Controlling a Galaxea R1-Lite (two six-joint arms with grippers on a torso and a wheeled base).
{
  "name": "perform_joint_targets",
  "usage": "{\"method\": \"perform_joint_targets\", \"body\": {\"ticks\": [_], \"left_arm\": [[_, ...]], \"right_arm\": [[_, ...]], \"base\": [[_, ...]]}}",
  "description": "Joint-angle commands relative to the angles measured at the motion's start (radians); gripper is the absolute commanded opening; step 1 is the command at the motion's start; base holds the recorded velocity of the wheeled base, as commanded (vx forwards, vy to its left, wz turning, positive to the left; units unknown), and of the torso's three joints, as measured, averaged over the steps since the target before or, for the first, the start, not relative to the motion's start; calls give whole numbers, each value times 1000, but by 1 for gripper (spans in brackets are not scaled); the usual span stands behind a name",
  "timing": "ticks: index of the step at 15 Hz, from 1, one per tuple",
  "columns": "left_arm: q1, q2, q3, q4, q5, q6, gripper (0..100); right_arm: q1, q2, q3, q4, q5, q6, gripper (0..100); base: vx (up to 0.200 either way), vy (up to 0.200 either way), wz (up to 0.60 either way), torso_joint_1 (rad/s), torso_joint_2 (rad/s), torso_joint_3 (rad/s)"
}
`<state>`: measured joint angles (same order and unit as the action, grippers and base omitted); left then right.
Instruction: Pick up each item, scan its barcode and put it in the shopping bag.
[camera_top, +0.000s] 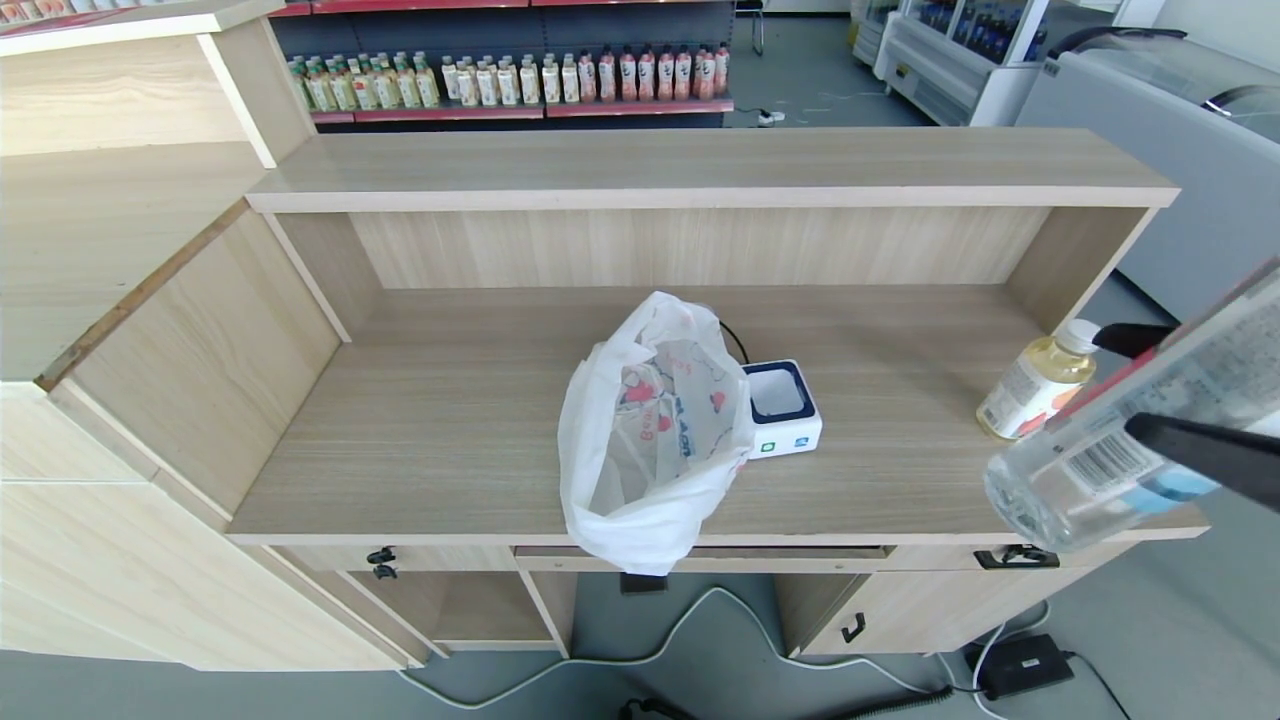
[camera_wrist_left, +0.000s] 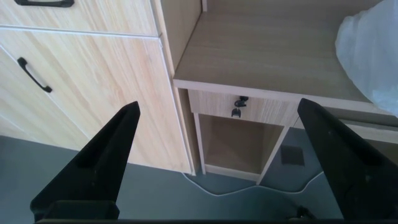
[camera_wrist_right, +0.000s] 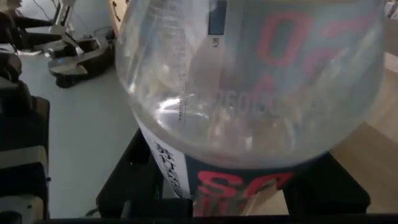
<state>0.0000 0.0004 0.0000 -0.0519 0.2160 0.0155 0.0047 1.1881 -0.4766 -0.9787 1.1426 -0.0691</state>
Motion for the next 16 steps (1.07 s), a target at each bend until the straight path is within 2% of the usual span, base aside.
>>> {"method": "perform_joint_targets", "body": {"ticks": [1,2,3,4,7,9,10,11,12,13,14,16], "left_arm": [[0,0,0,0,0,0,100],[0,0,0,0,0,0,100],[0,0,0,0,0,0,100],[0,0,0,0,0,0,100],[0,0,0,0,0,0,100],[0,0,0,0,0,0,100],[0,0,0,0,0,0,100],[0,0,0,0,0,0,100],[0,0,0,0,0,0,100],[0,0,0,0,0,0,100],[0,0,0,0,0,0,100],[0,0,0,0,0,0,100]], "right_arm": [[-232,21,16,285,0,-403,0],[-315,28,15,354,2,-544,0],[-442,41,3,515,9,-755,0],[-454,36,0,555,13,-767,0],[-526,68,-10,563,3,-755,0],[-562,64,-11,597,-26,-664,0],[-563,44,-25,621,-264,-543,0],[-551,33,-27,627,-445,-459,0],[-509,21,-25,638,-664,-356,0],[-456,15,-10,640,-830,-278,0],[-431,15,12,634,-942,-258,0],[-431,21,18,618,-1063,-279,0]], "base": [[0,0,0,0,0,0],[0,0,0,0,0,0],[0,0,0,0,0,0],[0,0,0,0,0,0],[0,0,0,0,0,0],[0,0,0,0,0,0],[0,0,0,0,0,0],[0,0,0,0,0,0],[0,0,0,0,0,0],[0,0,0,0,0,0],[0,0,0,0,0,0],[0,0,0,0,0,0]]}}
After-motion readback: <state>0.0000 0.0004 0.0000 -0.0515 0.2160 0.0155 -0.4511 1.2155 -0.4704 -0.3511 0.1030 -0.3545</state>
